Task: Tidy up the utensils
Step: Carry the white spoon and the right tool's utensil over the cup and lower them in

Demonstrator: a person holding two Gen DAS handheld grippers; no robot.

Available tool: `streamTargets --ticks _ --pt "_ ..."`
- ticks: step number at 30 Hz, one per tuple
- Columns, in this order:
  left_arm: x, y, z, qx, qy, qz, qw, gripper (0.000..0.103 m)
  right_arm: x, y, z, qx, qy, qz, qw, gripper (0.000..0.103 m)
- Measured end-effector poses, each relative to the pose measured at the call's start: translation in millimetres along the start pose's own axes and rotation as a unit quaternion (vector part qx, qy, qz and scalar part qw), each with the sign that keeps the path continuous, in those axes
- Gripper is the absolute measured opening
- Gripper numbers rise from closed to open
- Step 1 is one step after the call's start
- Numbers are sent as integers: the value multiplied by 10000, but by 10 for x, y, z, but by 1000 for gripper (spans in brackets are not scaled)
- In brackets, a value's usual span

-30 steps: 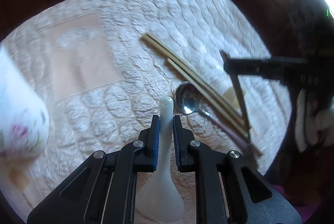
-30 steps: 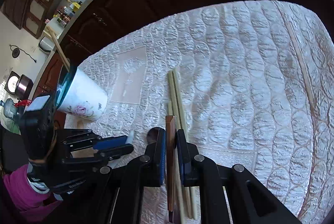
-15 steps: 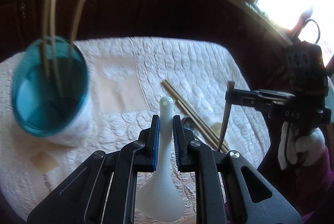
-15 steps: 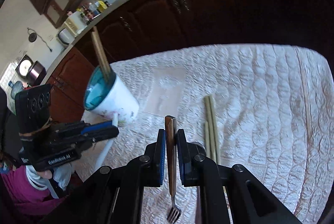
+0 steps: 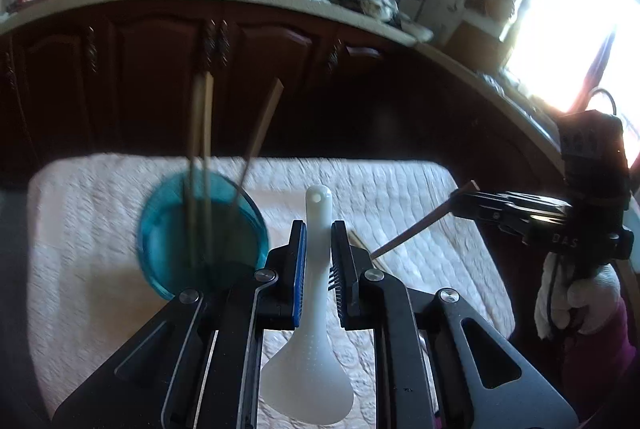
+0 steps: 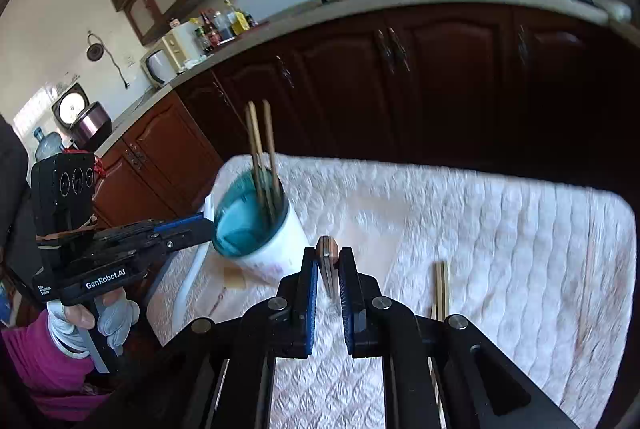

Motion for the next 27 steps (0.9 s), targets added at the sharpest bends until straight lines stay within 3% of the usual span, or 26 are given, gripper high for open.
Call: streamTargets --ticks 11,19,27 --pt "-465 467 135 602 513 263 9965 11 -508 609 88 276 35 702 9971 9" --pt "-697 626 -139 888 843 411 9916 11 -802 937 14 444 200 910 9947 9" --pt "-927 640 -477 970 1009 699 9877 11 -911 1129 -401 375 201 963 9944 9"
Point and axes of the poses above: each gripper's, at about its wrist camera, not at the fingertips, and z roughly against the way its jaws point, x to its right, y to its top, the point moved 7 cm from there along -z, roughly the way its jaws point, and after that the axes turned 10 degrees about y, right-handed, at the moved point
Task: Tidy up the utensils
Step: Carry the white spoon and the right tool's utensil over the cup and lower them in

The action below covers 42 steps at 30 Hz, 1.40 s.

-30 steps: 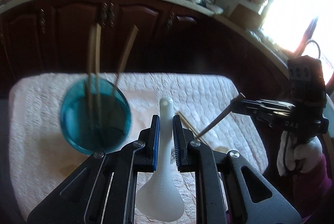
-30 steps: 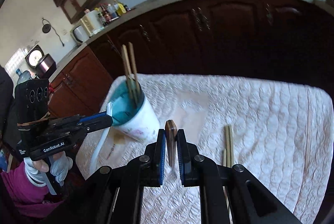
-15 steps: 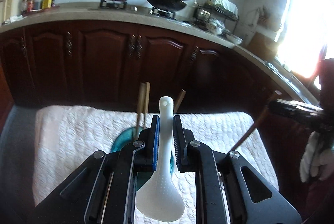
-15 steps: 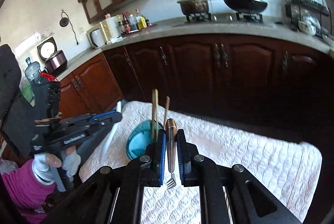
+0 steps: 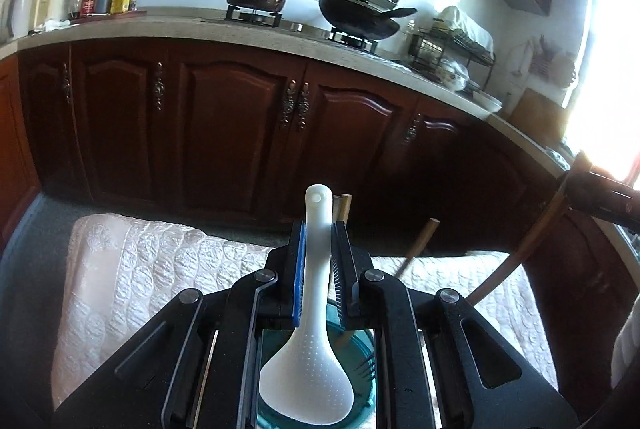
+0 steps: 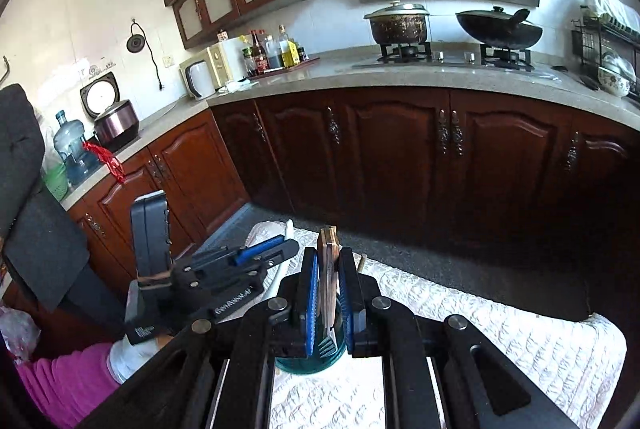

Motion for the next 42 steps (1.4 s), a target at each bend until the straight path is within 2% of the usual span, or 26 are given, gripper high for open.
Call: streamTargets --ticks 7,14,18,24,31,36,42 --pt "-90 -176 -298 -74 134 98 9998 11 125 -104 -398 -282 -145 58 9995 9" --pt "-159 -266 -415 12 303 140 9994 11 206 -264 -675 -554 -41 23 9985 9" --pt "-121 -302 -407 213 400 -3 9990 11 246 -367 -773 -673 33 -88 9977 9" --pt "-61 -406 -385 238 358 -255 9988 11 264 -514 -843 -892 164 -189 9957 9" --pt "-84 -370 -287 267 174 -187 9993 11 464 -527 -765 -727 260 -667 9948 9" --pt "-105 -229 -259 464 119 -81 9988 11 523 -511 -635 -529 365 -976 9931 10" --pt "-6 -257 -299 720 317 -368 9962 11 500 -603 -487 -457 422 -1088 9921 10"
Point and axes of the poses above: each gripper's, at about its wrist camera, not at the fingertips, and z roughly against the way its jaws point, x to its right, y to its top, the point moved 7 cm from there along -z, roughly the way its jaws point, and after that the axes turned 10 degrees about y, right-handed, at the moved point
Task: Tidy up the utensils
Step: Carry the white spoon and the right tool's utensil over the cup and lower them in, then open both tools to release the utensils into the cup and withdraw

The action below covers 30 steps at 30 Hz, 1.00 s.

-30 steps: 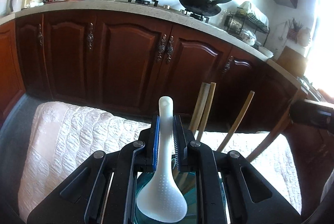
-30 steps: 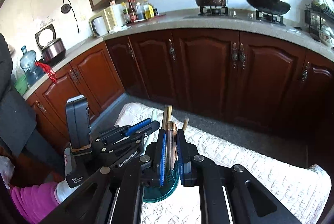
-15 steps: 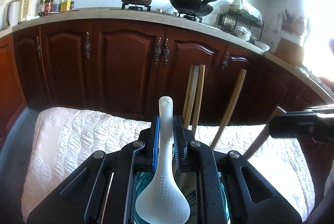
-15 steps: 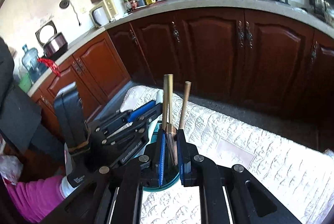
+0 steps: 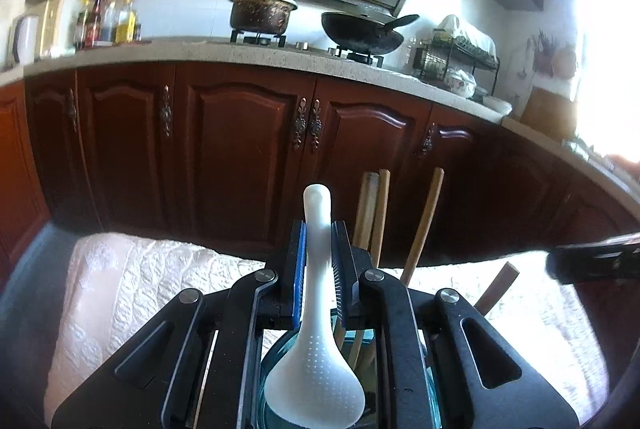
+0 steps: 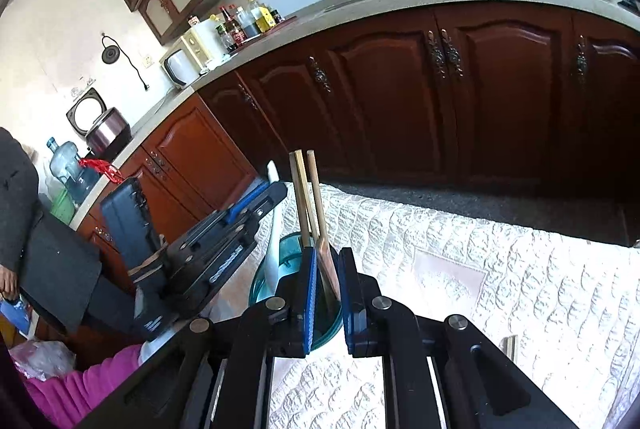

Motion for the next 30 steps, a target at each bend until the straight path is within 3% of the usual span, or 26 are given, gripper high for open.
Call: streamTargets --ticks 6,13,22,30 --pt "79 -168 26 170 225 -289 9992 11 -11 -103 48 -37 93 -65 9999 10" --pt "-15 -301 87 52 207 -199 9996 12 38 -160 44 -84 150 -102 9998 10" --pt "-34 -210 200 -112 -144 136 9997 11 20 -237 -45 -258 243 -130 9993 10" --pt "29 -342 231 -99 115 584 9982 11 36 -346 -100 -336 259 -201 9989 10"
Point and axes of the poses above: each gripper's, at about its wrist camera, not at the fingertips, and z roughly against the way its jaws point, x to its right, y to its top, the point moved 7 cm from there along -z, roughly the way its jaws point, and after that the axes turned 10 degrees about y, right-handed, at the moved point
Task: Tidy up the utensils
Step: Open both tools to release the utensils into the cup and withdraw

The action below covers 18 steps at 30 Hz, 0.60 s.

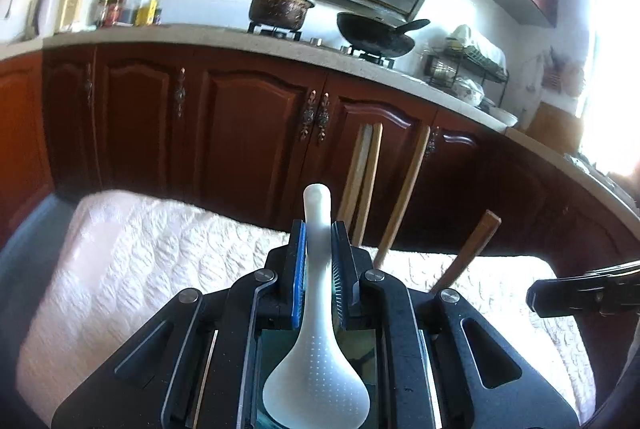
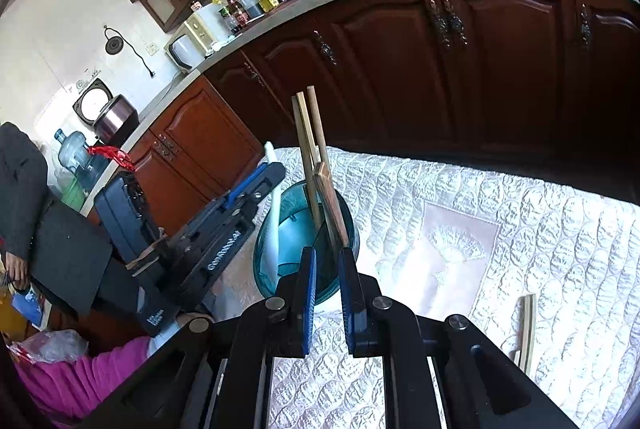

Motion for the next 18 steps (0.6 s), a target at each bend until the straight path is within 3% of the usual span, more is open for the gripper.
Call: streamTargets --ticks 7,14,16,18 --pt "189 -147 206 91 97 -394 9991 11 41 -75 99 44 -44 -30 10000 10" --pt "184 -312 269 -285 -3 -613 9977 12 163 -154 237 182 -124 -233 9995 10" --pt "183 -332 298 -383 -68 -660 9971 23 215 -215 287 170 -235 -284 9992 16" --pt "196 -349 342 -471 -129 -727 9962 36 294 -295 360 181 -386 -320 9986 32"
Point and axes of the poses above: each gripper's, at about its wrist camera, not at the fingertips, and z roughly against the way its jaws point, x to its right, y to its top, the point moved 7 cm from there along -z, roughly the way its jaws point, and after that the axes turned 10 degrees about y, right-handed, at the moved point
